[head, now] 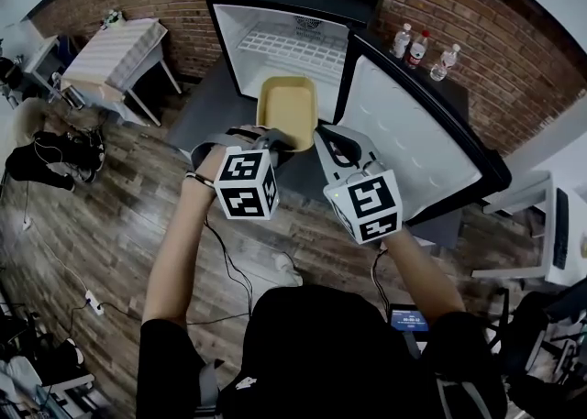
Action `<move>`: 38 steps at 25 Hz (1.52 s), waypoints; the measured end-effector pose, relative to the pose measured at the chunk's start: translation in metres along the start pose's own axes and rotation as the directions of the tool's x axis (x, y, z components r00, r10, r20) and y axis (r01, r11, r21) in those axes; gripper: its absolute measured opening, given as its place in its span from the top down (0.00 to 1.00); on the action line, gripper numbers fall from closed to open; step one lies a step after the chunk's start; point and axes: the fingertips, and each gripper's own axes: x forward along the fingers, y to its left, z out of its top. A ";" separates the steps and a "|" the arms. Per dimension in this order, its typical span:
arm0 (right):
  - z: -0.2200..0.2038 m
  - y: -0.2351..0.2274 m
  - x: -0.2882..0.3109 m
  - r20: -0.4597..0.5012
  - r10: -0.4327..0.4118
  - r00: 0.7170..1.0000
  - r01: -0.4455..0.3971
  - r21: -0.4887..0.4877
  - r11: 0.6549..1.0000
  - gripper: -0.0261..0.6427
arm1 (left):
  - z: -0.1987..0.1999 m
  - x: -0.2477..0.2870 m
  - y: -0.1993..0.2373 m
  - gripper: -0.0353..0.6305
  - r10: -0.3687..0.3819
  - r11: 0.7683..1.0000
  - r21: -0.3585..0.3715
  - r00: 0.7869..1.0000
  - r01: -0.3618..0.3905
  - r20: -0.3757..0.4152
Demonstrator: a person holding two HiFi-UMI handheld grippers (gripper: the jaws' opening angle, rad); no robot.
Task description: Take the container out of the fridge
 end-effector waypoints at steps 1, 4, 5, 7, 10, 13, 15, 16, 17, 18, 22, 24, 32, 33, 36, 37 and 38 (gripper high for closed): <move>-0.001 0.002 -0.006 0.002 0.003 1.000 -0.003 0.001 1.000 0.90 | 0.005 -0.001 -0.005 0.90 0.000 1.000 -0.002 1.000 0.000 -0.002; -0.003 0.005 -0.025 0.005 0.009 1.000 -0.009 0.000 1.000 0.90 | 0.019 -0.005 -0.018 0.90 0.001 1.000 -0.007 1.000 -0.001 -0.006; -0.004 0.006 -0.031 0.004 0.009 1.000 -0.009 0.001 1.000 0.90 | 0.023 -0.006 -0.022 0.90 0.001 1.000 -0.008 1.000 -0.001 -0.006; -0.007 0.009 -0.044 0.003 0.009 1.000 -0.009 0.004 1.000 0.90 | 0.033 -0.009 -0.030 0.90 0.003 1.000 -0.012 1.000 -0.003 -0.006; -0.011 0.014 -0.065 0.005 0.011 1.000 -0.011 0.006 1.000 0.90 | 0.046 -0.015 -0.044 0.90 0.013 1.000 -0.023 1.000 -0.013 -0.005; -0.015 0.019 -0.086 0.010 0.009 1.000 -0.009 0.003 1.000 0.90 | 0.060 -0.020 -0.059 0.90 0.023 0.999 -0.023 1.000 -0.023 -0.004; -0.017 0.023 -0.099 0.014 0.006 1.000 -0.006 0.005 1.000 0.90 | 0.069 -0.023 -0.070 0.90 0.024 0.999 -0.022 1.000 -0.024 -0.004; -0.018 0.025 -0.105 0.015 0.007 1.000 -0.007 0.006 1.000 0.90 | 0.073 -0.025 -0.075 0.90 0.025 0.999 -0.025 1.000 -0.026 -0.003; -0.019 0.026 -0.110 0.017 0.007 1.000 -0.007 0.006 1.000 0.90 | 0.076 -0.026 -0.079 0.90 0.027 0.999 -0.029 1.000 -0.027 -0.003; -0.019 0.028 -0.115 0.020 0.008 1.000 -0.008 0.005 1.000 0.90 | 0.080 -0.028 -0.083 0.90 0.030 0.999 -0.033 1.000 -0.030 -0.003; -0.019 0.033 -0.131 0.034 0.012 0.999 -0.012 0.007 1.000 0.90 | 0.091 -0.036 -0.091 0.90 0.045 0.998 -0.045 0.999 -0.045 -0.003; -0.018 0.036 -0.137 0.040 0.015 0.999 -0.015 0.006 1.000 0.90 | 0.094 -0.041 -0.095 0.90 0.053 0.998 -0.043 0.999 -0.053 -0.008; -0.018 0.046 -0.153 0.049 0.019 0.999 -0.019 -0.003 1.000 0.90 | 0.102 -0.050 -0.110 0.90 0.058 0.998 -0.033 0.998 -0.058 -0.013; -0.017 0.047 -0.154 0.050 0.017 0.999 -0.017 -0.006 1.000 0.90 | 0.103 -0.050 -0.111 0.90 0.058 0.998 -0.031 0.998 -0.058 -0.013; -0.017 0.048 -0.156 0.054 0.011 0.998 -0.010 -0.002 1.000 0.90 | 0.103 -0.050 -0.115 0.90 0.055 0.998 -0.030 0.998 -0.055 -0.013; -0.016 0.048 -0.156 0.056 0.010 0.998 -0.010 0.001 1.000 0.90 | 0.102 -0.050 -0.116 0.90 0.054 0.998 -0.030 0.998 -0.055 -0.013; -0.016 0.049 -0.157 0.058 0.010 0.998 -0.010 0.002 1.000 0.90 | 0.102 -0.051 -0.117 0.90 0.053 0.998 -0.030 0.998 -0.054 -0.014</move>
